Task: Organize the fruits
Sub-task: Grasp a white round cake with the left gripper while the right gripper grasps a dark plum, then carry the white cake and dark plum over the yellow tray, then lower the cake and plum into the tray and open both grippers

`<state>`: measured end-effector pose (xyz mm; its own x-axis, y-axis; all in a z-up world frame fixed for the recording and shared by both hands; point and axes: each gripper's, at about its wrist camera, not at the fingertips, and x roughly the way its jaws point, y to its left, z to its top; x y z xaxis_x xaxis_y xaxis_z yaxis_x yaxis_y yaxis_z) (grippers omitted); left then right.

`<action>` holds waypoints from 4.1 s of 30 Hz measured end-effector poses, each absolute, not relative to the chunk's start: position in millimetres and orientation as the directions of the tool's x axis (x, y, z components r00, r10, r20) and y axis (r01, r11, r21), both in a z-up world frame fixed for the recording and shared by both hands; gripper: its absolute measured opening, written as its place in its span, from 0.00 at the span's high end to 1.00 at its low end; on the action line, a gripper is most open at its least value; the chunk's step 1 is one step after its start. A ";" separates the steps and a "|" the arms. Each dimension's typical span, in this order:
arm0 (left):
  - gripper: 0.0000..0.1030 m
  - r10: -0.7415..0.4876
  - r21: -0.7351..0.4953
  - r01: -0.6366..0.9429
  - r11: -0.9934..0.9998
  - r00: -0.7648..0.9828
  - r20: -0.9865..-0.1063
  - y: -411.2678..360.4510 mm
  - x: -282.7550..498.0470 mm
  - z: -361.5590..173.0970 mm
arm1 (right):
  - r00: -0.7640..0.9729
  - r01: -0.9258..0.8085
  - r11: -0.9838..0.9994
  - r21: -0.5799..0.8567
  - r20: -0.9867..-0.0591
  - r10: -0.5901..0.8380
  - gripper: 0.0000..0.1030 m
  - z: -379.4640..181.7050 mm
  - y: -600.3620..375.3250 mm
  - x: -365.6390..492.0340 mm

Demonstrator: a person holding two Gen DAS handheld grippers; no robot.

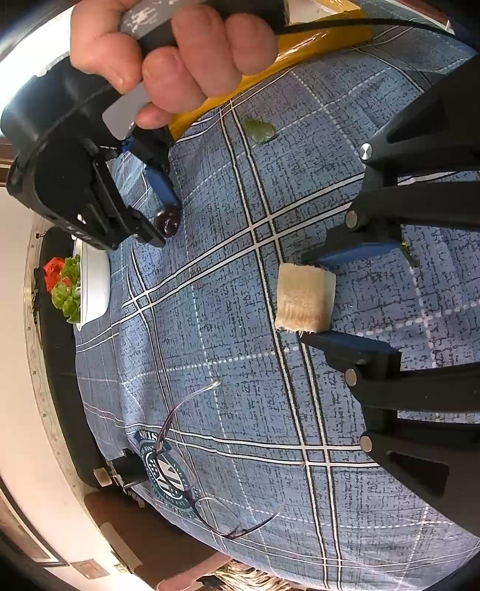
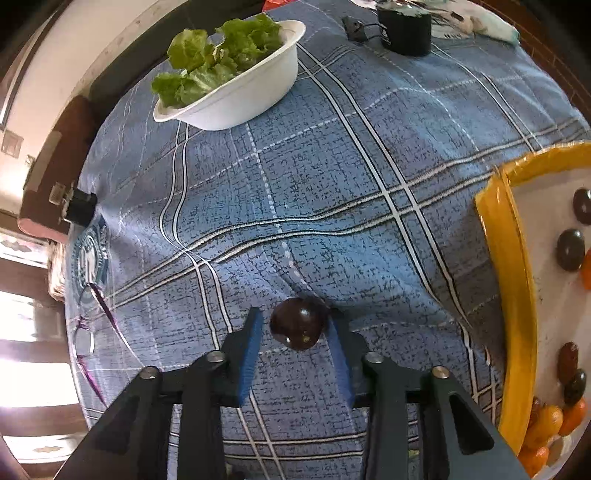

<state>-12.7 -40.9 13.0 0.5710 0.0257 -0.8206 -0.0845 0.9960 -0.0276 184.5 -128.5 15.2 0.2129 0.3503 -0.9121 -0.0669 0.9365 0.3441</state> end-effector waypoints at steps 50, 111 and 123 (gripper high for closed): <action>0.70 0.044 0.130 0.093 0.987 0.624 -0.780 -132.9 -8.3 55.6 | 0.424 -0.197 0.883 0.425 -0.775 0.468 0.71 61.7 -304.3 9.4; 0.70 -0.365 -0.097 0.596 0.797 0.347 -0.864 -308.4 -6.9 34.4 | 0.333 -0.027 0.899 0.437 -0.844 0.420 0.69 9.8 -430.7 33.8; 0.63 -0.374 -0.098 0.599 0.795 0.357 -0.856 -308.9 -11.7 36.8 | 0.355 -0.054 0.894 0.445 -0.828 0.434 0.63 16.3 -429.4 28.0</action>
